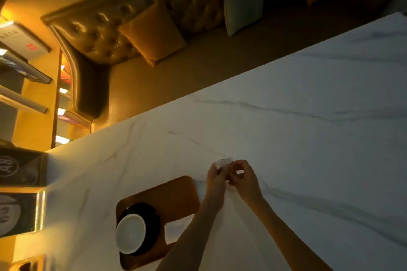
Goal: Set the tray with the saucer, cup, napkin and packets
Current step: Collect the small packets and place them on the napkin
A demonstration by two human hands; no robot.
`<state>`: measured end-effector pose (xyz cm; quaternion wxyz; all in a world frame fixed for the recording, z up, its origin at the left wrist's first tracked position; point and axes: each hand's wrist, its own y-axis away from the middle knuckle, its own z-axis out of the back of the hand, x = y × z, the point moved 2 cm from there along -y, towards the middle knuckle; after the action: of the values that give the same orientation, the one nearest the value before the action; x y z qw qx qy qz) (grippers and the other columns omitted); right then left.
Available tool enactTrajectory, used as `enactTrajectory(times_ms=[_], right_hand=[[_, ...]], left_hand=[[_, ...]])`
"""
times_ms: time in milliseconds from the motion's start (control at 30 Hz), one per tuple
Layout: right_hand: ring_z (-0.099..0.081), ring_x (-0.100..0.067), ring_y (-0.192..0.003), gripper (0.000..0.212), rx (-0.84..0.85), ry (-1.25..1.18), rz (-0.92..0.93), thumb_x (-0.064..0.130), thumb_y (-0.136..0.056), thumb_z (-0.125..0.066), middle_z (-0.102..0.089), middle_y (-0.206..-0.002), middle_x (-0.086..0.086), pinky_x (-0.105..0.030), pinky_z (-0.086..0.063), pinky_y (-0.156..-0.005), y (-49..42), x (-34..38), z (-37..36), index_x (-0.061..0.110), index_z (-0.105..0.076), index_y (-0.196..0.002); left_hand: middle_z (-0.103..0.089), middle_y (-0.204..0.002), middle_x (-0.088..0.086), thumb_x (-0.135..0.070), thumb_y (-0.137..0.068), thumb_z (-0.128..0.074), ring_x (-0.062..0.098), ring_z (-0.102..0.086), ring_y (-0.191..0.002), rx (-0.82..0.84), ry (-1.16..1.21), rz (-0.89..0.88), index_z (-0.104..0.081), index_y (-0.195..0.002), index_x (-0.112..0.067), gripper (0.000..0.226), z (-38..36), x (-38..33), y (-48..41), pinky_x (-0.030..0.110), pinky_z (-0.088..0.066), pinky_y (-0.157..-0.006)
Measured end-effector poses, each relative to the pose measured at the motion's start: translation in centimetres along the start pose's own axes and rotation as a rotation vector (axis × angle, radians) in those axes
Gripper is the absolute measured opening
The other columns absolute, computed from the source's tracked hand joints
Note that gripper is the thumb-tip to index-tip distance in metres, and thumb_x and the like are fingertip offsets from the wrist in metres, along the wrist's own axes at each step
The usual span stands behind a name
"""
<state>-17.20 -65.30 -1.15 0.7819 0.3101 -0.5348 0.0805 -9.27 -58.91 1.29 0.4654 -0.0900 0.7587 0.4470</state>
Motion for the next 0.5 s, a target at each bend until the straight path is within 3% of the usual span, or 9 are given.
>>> enactTrajectory(times_ms=[100,167,267,367,500], right_hand=[[-0.071,-0.014,-0.079,0.024,0.115,-0.292,-0.212,0.012,-0.086,-0.068,-0.07,-0.098,0.0,-0.03,-0.06,-0.063,-0.5,-0.3,1.0,0.023,-0.061,-0.106],[-0.072,-0.016,-0.076,0.017,0.127,-0.324,-0.244,0.009,-0.088,-0.065,-0.071,-0.096,-0.007,-0.029,-0.06,-0.062,-0.9,-0.2,1.6,0.019,-0.063,-0.102],[-0.069,-0.021,-0.081,0.014,0.014,-0.026,-0.03,0.009,-0.089,-0.063,-0.07,-0.095,-0.005,-0.032,-0.06,-0.068,-2.3,0.4,2.5,0.016,-0.064,-0.101],[-0.064,-0.014,-0.088,0.017,-0.046,0.338,0.265,0.017,-0.092,-0.061,-0.069,-0.098,0.001,-0.026,-0.054,-0.082,-3.9,1.1,3.0,0.012,-0.068,-0.106],[-0.065,-0.02,-0.095,0.019,-0.064,0.376,0.387,0.014,-0.092,-0.06,-0.07,-0.104,-0.007,-0.033,-0.055,-0.089,-6.1,0.6,2.3,0.009,-0.068,-0.109]], left_hand=[[-0.075,-0.101,0.005,-0.007,-0.1,-0.04,0.021,-0.067,-0.091,0.011,0.2,0.051,-0.066,-0.11,-0.008,0.028,-1.0,-0.1,-1.0,0.035,-0.053,-0.087],[-0.075,-0.099,0.003,-0.007,-0.1,-0.042,0.02,-0.068,-0.091,0.019,0.193,0.043,-0.066,-0.113,-0.01,0.028,-1.1,0.0,-1.6,0.034,-0.054,-0.087],[-0.072,-0.095,0.001,-0.013,-0.096,-0.055,0.013,-0.069,-0.087,-0.086,-0.11,-0.151,-0.067,-0.107,-0.017,0.017,-0.3,-0.2,-2.6,0.025,-0.057,-0.076],[-0.067,-0.105,0.003,-0.013,-0.095,-0.057,0.018,-0.061,-0.096,-0.119,-0.521,-0.308,-0.063,-0.11,-0.02,0.017,0.3,-0.2,-4.8,0.034,-0.053,-0.085],[-0.065,-0.112,0.002,-0.002,-0.094,-0.054,0.014,-0.052,-0.103,-0.131,-0.77,-0.446,-0.065,-0.115,-0.019,0.03,0.4,-0.4,-7.6,0.028,-0.047,-0.09]])
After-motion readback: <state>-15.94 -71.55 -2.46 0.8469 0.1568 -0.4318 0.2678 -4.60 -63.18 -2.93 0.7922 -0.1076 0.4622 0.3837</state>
